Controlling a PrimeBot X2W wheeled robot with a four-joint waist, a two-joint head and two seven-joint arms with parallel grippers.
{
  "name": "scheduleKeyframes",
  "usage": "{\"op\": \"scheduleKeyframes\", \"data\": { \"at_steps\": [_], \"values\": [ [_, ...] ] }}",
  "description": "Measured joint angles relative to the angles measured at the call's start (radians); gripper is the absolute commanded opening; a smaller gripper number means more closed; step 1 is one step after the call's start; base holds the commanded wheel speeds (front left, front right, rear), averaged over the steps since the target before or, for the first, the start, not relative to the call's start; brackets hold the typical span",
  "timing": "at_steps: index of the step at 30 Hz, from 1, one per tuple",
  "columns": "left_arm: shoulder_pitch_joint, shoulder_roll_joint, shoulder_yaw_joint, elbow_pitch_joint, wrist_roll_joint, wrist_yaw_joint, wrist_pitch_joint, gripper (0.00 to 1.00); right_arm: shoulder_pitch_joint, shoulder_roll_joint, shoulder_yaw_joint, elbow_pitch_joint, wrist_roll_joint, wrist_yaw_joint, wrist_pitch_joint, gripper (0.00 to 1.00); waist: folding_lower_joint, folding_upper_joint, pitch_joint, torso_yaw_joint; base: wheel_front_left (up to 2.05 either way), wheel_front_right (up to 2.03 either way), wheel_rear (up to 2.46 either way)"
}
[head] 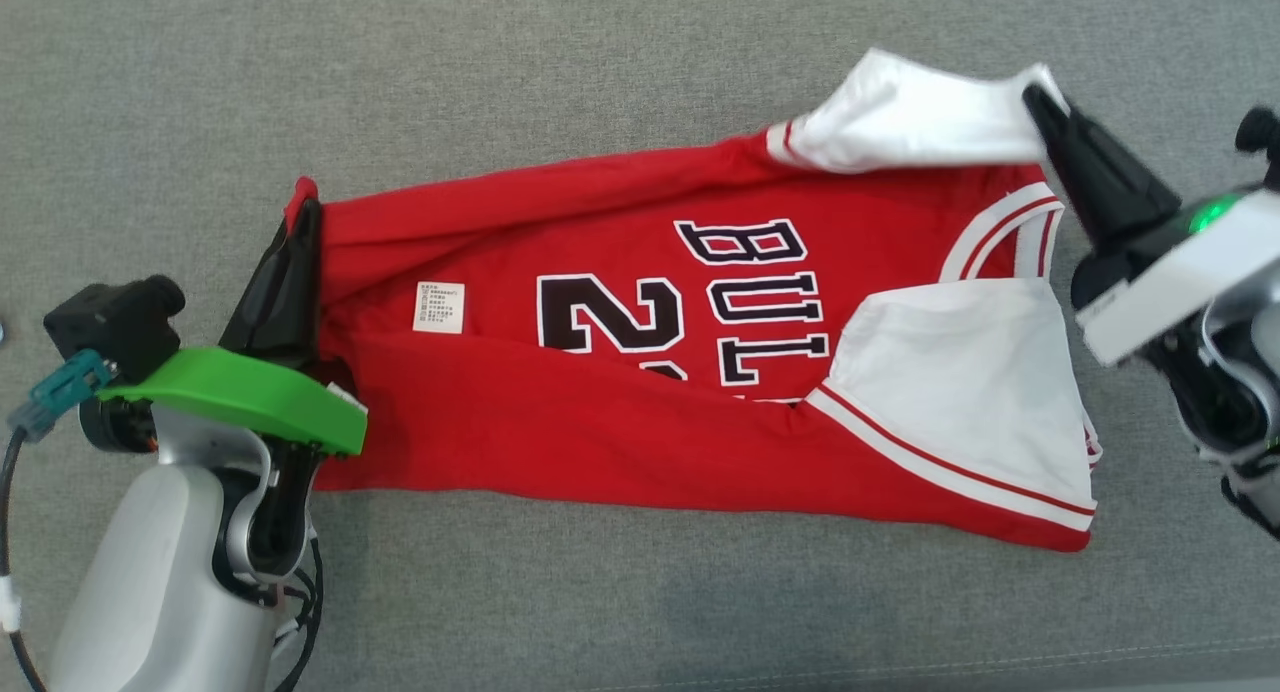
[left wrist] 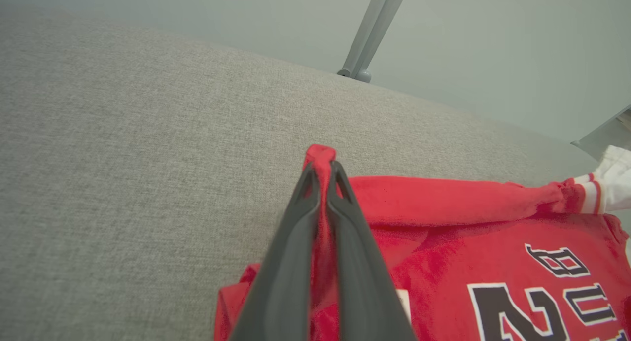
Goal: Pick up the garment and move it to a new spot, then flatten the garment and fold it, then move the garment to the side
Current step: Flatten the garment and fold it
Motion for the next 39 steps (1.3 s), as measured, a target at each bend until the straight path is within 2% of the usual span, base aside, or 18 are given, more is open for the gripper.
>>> {"op": "scheduleKeyframes", "data": {
  "at_steps": [6,12,14,15,16,17,18,19,25,28,31,33,34,35,39],
  "values": [
    [0.109,0.021,0.042,-0.107,-0.059,0.016,0.013,0.00,0.306,-0.012,-0.113,-0.150,0.046,0.000,-0.041,0.00,-0.0001,0.0000,-0.023,-0.018,0.00,0.00,0.00],
    [0.155,0.023,0.058,-0.115,-0.077,0.034,0.016,0.01,0.512,0.056,-0.193,-0.218,0.046,0.000,-0.050,0.00,-0.0001,0.0000,-0.018,-0.024,0.00,0.00,0.00],
    [0.174,0.020,0.059,-0.110,-0.086,0.037,0.015,0.08,0.553,0.077,-0.213,-0.215,0.027,0.000,-0.041,0.00,-0.0001,0.0000,-0.015,-0.027,0.00,0.00,0.00],
    [0.180,0.019,0.057,-0.103,-0.085,0.038,0.015,0.19,0.567,0.092,-0.224,-0.210,0.017,0.000,-0.040,0.00,-0.0001,0.0000,-0.014,-0.028,0.00,0.00,0.00],
    [0.183,0.020,0.053,-0.095,-0.083,0.038,0.015,0.41,0.578,0.106,-0.232,-0.203,0.003,0.000,-0.033,0.00,-0.0001,0.0000,-0.012,-0.029,0.00,0.00,0.00],
    [0.185,0.017,0.052,-0.086,-0.083,0.040,0.016,0.78,0.586,0.120,-0.236,-0.199,-0.007,0.000,-0.022,0.20,-0.0001,0.0000,-0.012,-0.027,0.00,0.00,0.00],
    [0.188,0.012,0.051,-0.081,-0.082,0.046,0.008,1.00,0.594,0.137,-0.242,-0.195,-0.015,0.000,-0.019,0.52,-0.0001,0.0000,-0.012,-0.026,0.00,0.00,0.00],
    [0.189,0.011,0.049,-0.076,-0.074,0.049,-0.001,1.00,0.599,0.150,-0.250,-0.184,-0.040,0.000,-0.016,1.00,-0.0001,0.0000,-0.012,-0.025,0.00,0.00,0.00],
    [0.202,0.008,0.052,-0.050,0.013,0.100,-0.123,1.00,0.630,0.213,-0.341,-0.158,-0.210,0.000,-0.031,1.00,-0.0001,0.0000,-0.031,-0.021,0.00,0.00,0.00],
    [0.216,-0.010,0.060,-0.072,0.059,0.123,-0.170,1.00,0.642,0.234,-0.407,-0.161,-0.336,-0.001,-0.052,1.00,0.0000,0.0000,-0.045,-0.020,0.00,0.00,0.00],
    [0.217,-0.032,0.081,-0.115,0.115,0.143,-0.191,1.00,0.643,0.289,-0.487,-0.178,-0.446,0.000,-0.073,1.00,-0.0001,0.0000,-0.061,-0.020,0.00,0.00,0.00],
    [0.216,-0.047,0.097,-0.147,0.153,0.147,-0.192,1.00,0.643,0.329,-0.549,-0.192,-0.506,-0.001,-0.081,1.00,-0.0001,0.0000,-0.072,-0.020,0.00,0.00,0.00],
    [0.216,-0.066,0.125,-0.191,0.210,0.147,-0.192,1.00,0.642,0.361,-0.593,-0.201,-0.593,0.000,-0.083,1.00,-0.0001,0.0000,-0.084,-0.020,0.00,0.00,0.00],
    [0.217,-0.074,0.136,-0.209,0.236,0.144,-0.192,1.00,0.641,0.379,-0.614,-0.201,-0.627,0.000,-0.085,1.00,-0.0001,0.0000,-0.091,-0.020,0.00,0.00,0.00],
    [0.261,-0.098,0.154,-0.233,0.321,0.135,-0.192,1.00,0.639,0.435,-0.625,-0.187,-0.706,0.000,-0.085,1.00,-0.0001,0.0000,-0.122,-0.027,0.00,0.00,0.00]
  ]
}}
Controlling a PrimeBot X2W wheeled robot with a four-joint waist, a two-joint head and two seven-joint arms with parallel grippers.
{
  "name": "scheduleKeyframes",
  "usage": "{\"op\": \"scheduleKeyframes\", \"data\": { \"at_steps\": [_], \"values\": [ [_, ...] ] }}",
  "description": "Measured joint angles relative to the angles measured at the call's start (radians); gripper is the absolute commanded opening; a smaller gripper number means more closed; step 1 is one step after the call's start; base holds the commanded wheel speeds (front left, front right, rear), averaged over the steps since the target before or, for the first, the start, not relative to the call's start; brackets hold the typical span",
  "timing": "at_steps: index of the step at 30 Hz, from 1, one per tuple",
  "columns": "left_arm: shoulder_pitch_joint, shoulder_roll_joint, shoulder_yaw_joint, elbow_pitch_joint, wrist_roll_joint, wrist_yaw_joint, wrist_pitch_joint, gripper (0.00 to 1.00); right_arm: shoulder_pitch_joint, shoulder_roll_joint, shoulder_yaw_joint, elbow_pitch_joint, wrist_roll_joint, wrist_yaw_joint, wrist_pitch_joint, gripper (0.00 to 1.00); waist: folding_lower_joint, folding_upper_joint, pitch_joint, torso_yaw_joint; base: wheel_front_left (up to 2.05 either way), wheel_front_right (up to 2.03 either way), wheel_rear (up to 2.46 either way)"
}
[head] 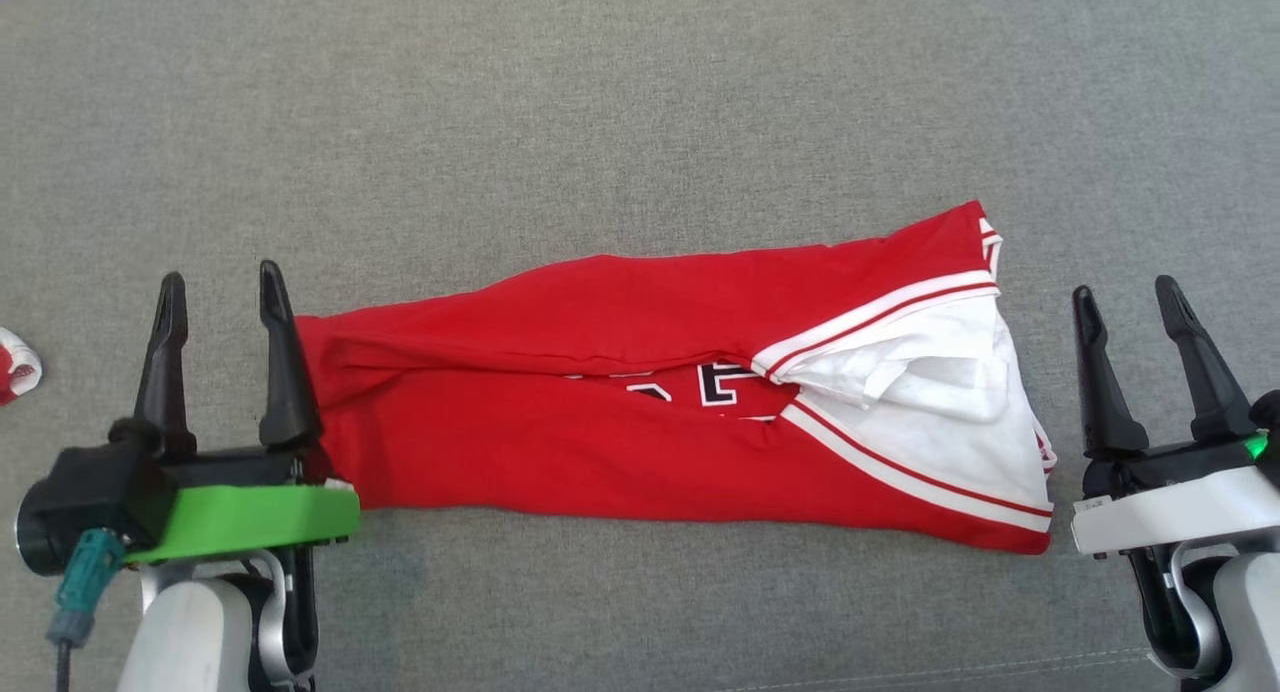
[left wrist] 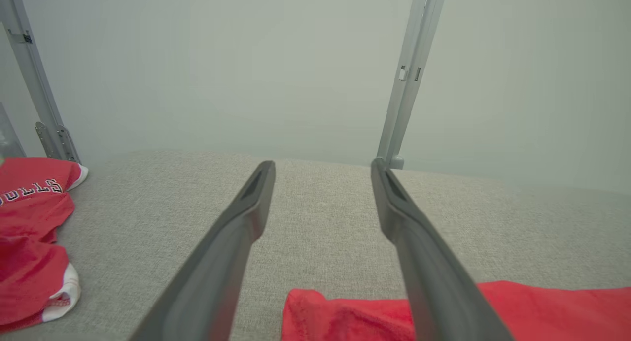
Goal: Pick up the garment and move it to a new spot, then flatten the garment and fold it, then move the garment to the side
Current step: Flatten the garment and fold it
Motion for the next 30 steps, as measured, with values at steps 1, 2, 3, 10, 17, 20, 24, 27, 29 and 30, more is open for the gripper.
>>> {"op": "scheduleKeyframes", "data": {
  "at_steps": [1,2,3,10,17,20,24,27,29,30],
  "values": [
    [0.015,-0.003,-0.002,-0.002,0.015,0.000,0.000,1.00,-0.001,0.006,-0.001,0.007,-0.007,0.000,0.001,1.00,0.0000,0.0000,-0.008,-0.002,0.00,0.00,0.00],
    [0.026,-0.008,-0.005,-0.002,0.031,0.000,0.000,1.00,-0.001,0.010,-0.001,0.016,-0.010,0.000,0.001,1.00,0.0000,0.0000,-0.017,-0.003,0.00,0.00,0.00],
    [0.037,-0.013,-0.010,-0.001,0.041,0.000,0.000,1.00,-0.001,0.014,-0.001,0.023,-0.013,0.000,0.001,1.00,0.0000,0.0000,-0.025,-0.004,0.00,0.00,0.00],
    [0.078,-0.026,-0.026,0.036,0.066,-0.010,0.000,1.00,-0.001,0.027,0.011,0.053,-0.011,0.000,0.001,1.00,0.0000,0.0000,-0.056,0.005,0.00,0.00,0.00],
    [0.080,-0.029,-0.030,0.058,0.079,-0.018,0.000,1.00,-0.006,0.021,0.016,0.069,-0.003,0.000,0.002,1.00,0.0000,0.0000,-0.061,0.032,0.00,0.00,0.00],
    [0.080,-0.029,-0.032,0.068,0.085,-0.022,0.000,1.00,-0.015,0.012,0.017,0.081,0.003,0.000,0.004,1.00,0.0000,0.0000,-0.062,0.038,0.00,0.00,0.00],
    [0.077,-0.028,-0.036,0.074,0.092,-0.024,0.000,1.00,-0.023,0.005,0.002,0.123,0.015,0.000,0.008,1.00,0.0000,0.0000,-0.056,0.044,0.00,0.00,0.00],
    [0.070,-0.027,-0.037,0.077,0.095,-0.027,0.000,1.00,-0.035,-0.008,0.007,0.193,0.039,0.000,0.018,1.00,0.0000,0.0000,-0.046,0.050,0.00,0.00,0.00],
    [0.064,-0.026,-0.040,0.080,0.099,-0.027,0.000,1.00,-0.053,-0.017,0.026,0.246,0.059,0.000,0.026,1.00,0.0000,0.0000,-0.038,0.057,0.00,0.00,0.00],
    [0.059,-0.026,-0.041,0.081,0.100,-0.027,0.000,1.00,-0.062,-0.019,0.039,0.273,0.069,0.000,0.026,1.00,0.0000,0.0000,-0.033,0.060,0.00,0.00,0.00]
  ]
}}
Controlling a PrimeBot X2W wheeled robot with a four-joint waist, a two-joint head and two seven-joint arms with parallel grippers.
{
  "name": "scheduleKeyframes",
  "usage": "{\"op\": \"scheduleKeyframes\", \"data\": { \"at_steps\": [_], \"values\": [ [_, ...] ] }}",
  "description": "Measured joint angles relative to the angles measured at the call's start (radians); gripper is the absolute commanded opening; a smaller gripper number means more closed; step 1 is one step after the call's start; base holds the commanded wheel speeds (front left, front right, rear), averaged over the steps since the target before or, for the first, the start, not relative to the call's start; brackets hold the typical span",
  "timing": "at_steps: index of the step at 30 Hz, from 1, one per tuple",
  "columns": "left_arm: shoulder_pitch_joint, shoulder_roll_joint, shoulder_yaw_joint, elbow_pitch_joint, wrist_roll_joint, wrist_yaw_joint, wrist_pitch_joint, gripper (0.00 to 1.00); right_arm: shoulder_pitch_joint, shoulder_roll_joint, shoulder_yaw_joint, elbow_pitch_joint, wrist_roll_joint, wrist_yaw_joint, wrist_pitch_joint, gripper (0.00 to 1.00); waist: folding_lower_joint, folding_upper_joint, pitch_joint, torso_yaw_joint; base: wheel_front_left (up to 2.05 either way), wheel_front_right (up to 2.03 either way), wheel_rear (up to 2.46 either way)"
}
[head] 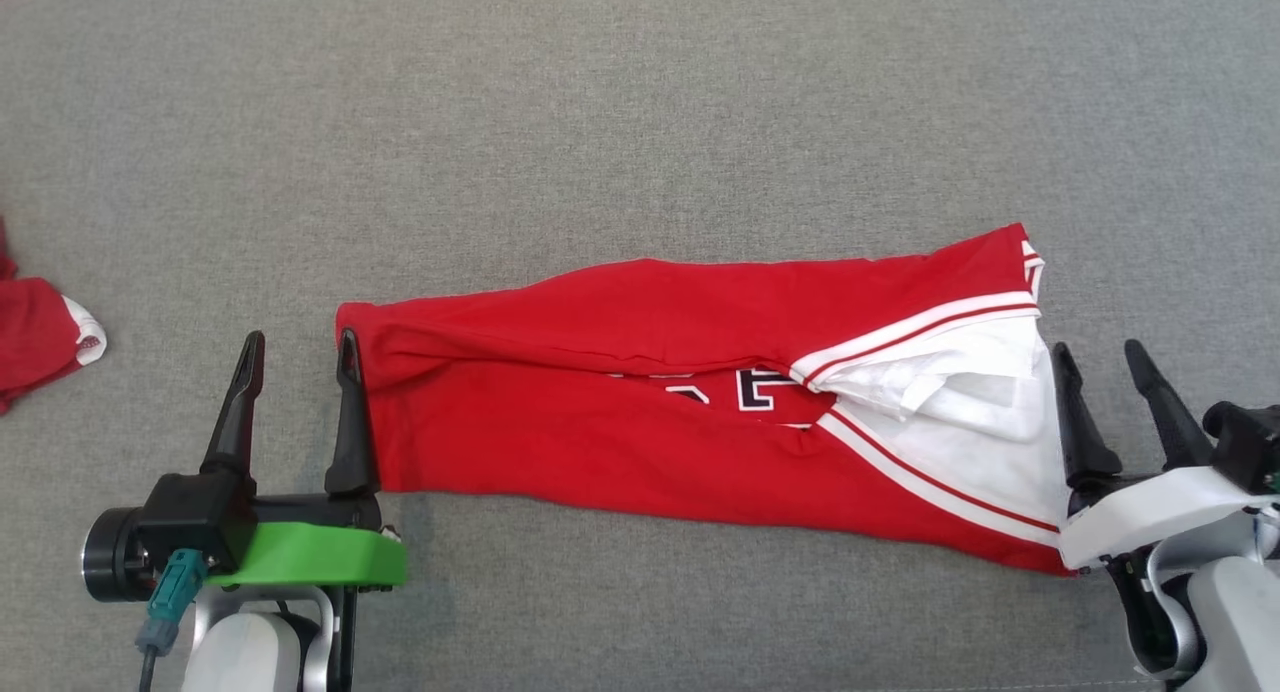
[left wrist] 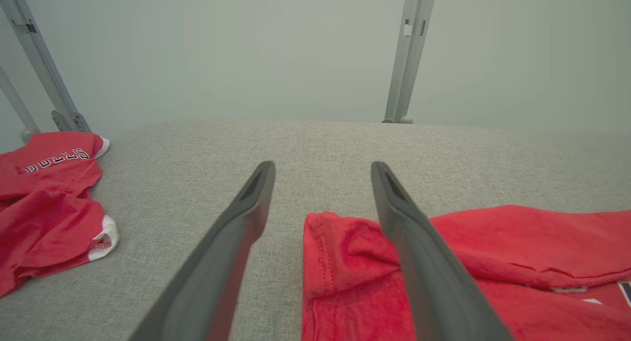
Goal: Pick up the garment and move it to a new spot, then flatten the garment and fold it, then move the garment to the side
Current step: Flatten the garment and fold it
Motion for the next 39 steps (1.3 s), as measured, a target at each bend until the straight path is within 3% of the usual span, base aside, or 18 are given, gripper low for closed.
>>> {"op": "scheduleKeyframes", "data": {
  "at_steps": [10,11,12,13,14,25,33,39],
  "values": [
    [-0.024,0.001,0.005,0.001,0.015,0.000,0.000,1.00,-0.083,-0.003,0.159,0.192,0.105,-0.001,-0.014,1.00,0.0000,-0.0001,0.037,0.032,0.00,0.00,0.00],
    [-0.024,0.001,0.007,0.001,0.016,0.000,0.000,1.00,-0.088,-0.006,0.171,0.202,0.116,-0.001,-0.015,0.87,0.0000,0.0000,0.039,0.034,0.00,0.00,0.00],
    [-0.024,0.001,0.007,0.001,0.016,0.000,0.000,1.00,-0.088,-0.006,0.171,0.202,0.116,-0.001,-0.015,0.46,0.0000,0.0000,0.039,0.034,0.00,0.00,0.00],
    [-0.025,0.000,0.008,0.001,0.016,0.000,0.000,1.00,-0.096,-0.007,0.181,0.212,0.127,-0.001,-0.017,0.18,0.0000,0.0000,0.041,0.035,0.00,0.00,0.00],
    [-0.025,0.000,0.011,-0.001,0.017,0.000,0.000,1.00,-0.109,-0.012,0.199,0.227,0.145,-0.001,-0.023,0.00,0.0000,0.0000,0.043,0.035,0.00,0.00,0.00],
    [-0.026,-0.003,0.016,-0.007,0.025,0.000,0.000,1.00,-0.132,-0.053,0.232,0.229,0.195,0.003,-0.035,0.00,0.0001,0.0000,0.043,0.010,0.00,0.00,0.00],
    [-0.028,-0.003,0.021,-0.015,0.026,0.000,0.000,1.00,-0.068,-0.167,-0.006,0.186,0.171,0.001,-0.034,0.00,0.0001,0.0000,0.049,-0.022,0.00,0.00,0.00],
    [-0.031,-0.001,0.020,-0.010,0.028,0.000,-0.001,1.00,-0.051,-0.187,-0.049,0.112,0.127,0.001,-0.034,0.00,0.0001,0.0000,0.050,-0.046,0.00,0.00,0.00]
  ]
}}
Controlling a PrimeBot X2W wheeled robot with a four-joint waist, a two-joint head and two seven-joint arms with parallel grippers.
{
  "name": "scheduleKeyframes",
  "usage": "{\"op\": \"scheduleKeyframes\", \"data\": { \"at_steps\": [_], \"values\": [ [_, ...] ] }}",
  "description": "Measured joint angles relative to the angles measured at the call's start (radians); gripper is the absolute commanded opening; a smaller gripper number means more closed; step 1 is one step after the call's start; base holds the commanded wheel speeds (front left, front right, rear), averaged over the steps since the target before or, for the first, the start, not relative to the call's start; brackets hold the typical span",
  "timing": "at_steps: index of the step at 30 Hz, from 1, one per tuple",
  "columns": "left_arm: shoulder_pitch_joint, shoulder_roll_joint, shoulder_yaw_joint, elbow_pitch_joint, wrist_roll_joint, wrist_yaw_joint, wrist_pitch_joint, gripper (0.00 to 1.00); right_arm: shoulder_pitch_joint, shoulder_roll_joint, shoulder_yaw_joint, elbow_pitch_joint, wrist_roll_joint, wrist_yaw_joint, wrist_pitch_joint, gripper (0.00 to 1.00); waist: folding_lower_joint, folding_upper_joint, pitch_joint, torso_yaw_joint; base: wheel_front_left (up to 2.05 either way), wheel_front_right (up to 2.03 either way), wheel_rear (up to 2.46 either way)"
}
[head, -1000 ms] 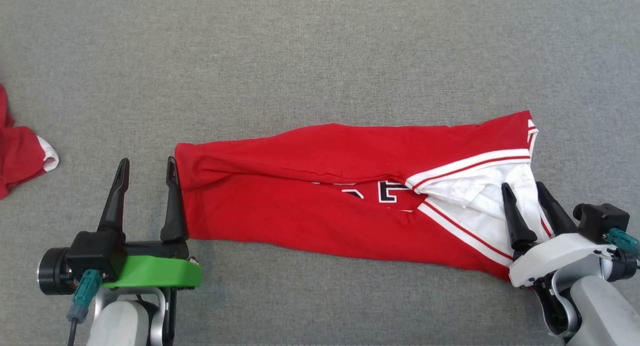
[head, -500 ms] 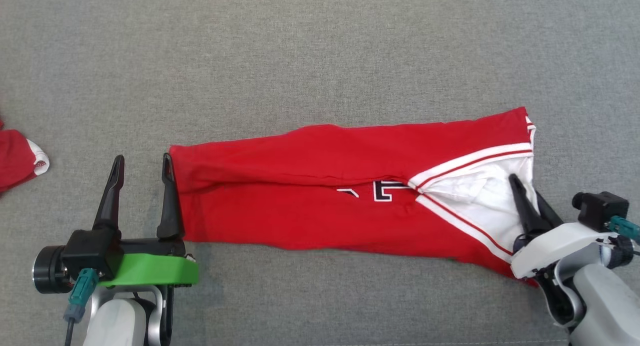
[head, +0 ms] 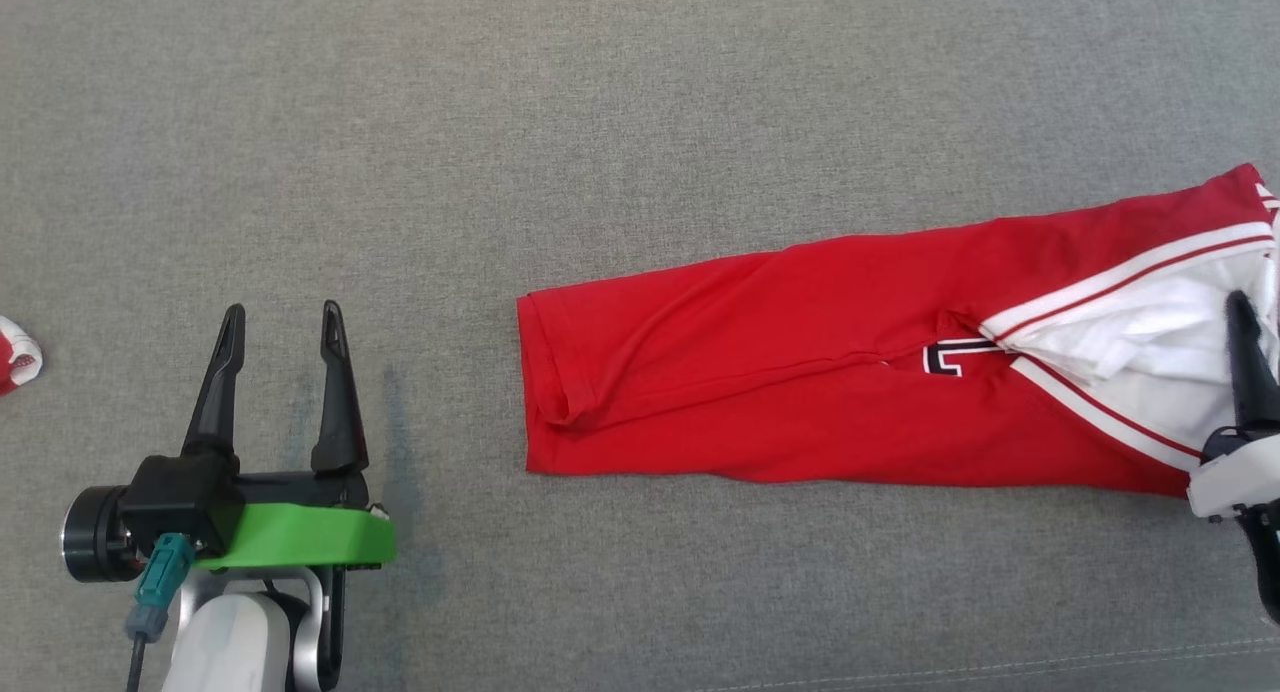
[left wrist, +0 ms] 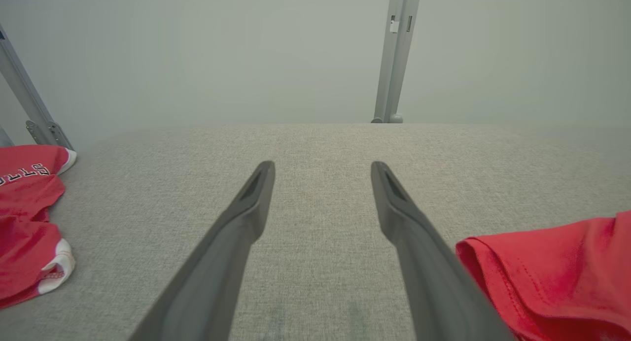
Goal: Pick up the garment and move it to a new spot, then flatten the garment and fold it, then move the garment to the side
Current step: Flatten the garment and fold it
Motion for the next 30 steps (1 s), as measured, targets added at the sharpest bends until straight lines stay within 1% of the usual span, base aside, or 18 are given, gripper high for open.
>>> {"op": "scheduleKeyframes", "data": {
  "at_steps": [4,7,10,12,16,17,19,20,21,22,23,25,30],
  "values": [
    [-0.006,0.000,-0.004,0.001,0.000,-0.003,0.000,1.00,-0.013,0.019,0.048,-0.103,-0.030,0.000,0.010,0.00,0.0000,0.0000,-0.004,-0.010,0.00,0.00,0.00],
    [-0.008,0.001,-0.005,0.004,0.000,-0.005,0.000,1.00,-0.032,0.042,0.092,-0.214,-0.061,0.000,0.056,0.00,0.0000,0.0000,-0.007,-0.013,0.00,0.00,0.00],
    [-0.011,0.000,-0.008,0.005,-0.001,-0.008,0.000,1.00,-0.041,0.085,0.139,-0.321,-0.087,0.000,0.119,0.00,0.0000,0.0000,-0.010,-0.011,0.00,0.00,0.00],
    [-0.013,0.000,-0.011,0.009,-0.002,-0.009,0.000,1.00,-0.055,0.117,0.191,-0.376,-0.106,-0.001,0.160,0.00,0.0000,0.0000,-0.012,-0.008,0.00,0.00,0.00],
    [-0.018,-0.003,-0.017,0.013,-0.002,-0.012,0.000,1.00,-0.098,0.194,0.311,-0.438,-0.117,-0.001,0.212,0.00,0.0000,0.0000,-0.013,0.003,0.00,0.00,0.00],
    [-0.026,-0.007,-0.020,0.015,-0.003,-0.015,0.000,1.00,-0.124,0.225,0.379,-0.435,-0.114,-0.001,0.222,0.00,0.0000,0.0000,-0.011,0.011,0.00,0.00,0.00],
    [-0.034,-0.011,-0.023,0.016,-0.006,-0.017,-0.001,1.00,-0.152,0.254,0.453,-0.412,-0.107,-0.001,0.226,0.00,0.0000,0.0000,-0.008,0.019,0.00,0.00,0.00],
    [-0.036,-0.012,-0.024,0.016,-0.006,-0.017,-0.001,1.00,-0.166,0.270,0.485,-0.392,-0.097,-0.001,0.226,0.00,0.0000,0.0000,-0.006,0.023,0.00,0.00,0.00],
    [-0.036,-0.012,-0.024,0.016,-0.006,-0.017,-0.001,1.00,-0.166,0.270,0.485,-0.392,-0.097,-0.001,0.226,0.00,0.0000,0.0000,-0.006,0.023,0.00,0.00,0.00],
    [-0.036,-0.013,-0.024,0.016,-0.006,-0.019,-0.001,1.00,-0.180,0.282,0.515,-0.369,-0.096,-0.001,0.223,0.00,0.0000,0.0000,-0.003,0.027,0.00,0.00,0.00],
    [-0.038,-0.016,-0.025,0.017,-0.006,-0.021,-0.001,1.00,-0.207,0.310,0.563,-0.318,-0.084,-0.001,0.204,0.00,0.0000,0.0000,0.004,0.035,0.00,0.00,0.00],
    [-0.042,-0.019,-0.025,0.018,-0.004,-0.023,-0.001,1.00,-0.234,0.334,0.602,-0.259,-0.086,-0.001,0.180,0.00,0.0000,0.0000,0.011,0.044,0.00,0.00,0.00],
    [-0.056,-0.030,-0.027,0.021,-0.001,-0.026,-0.002,1.00,-0.283,0.386,0.664,-0.108,-0.081,-0.001,0.114,0.00,0.0000,0.0000,0.027,0.068,0.00,0.00,0.00]
  ]
}}
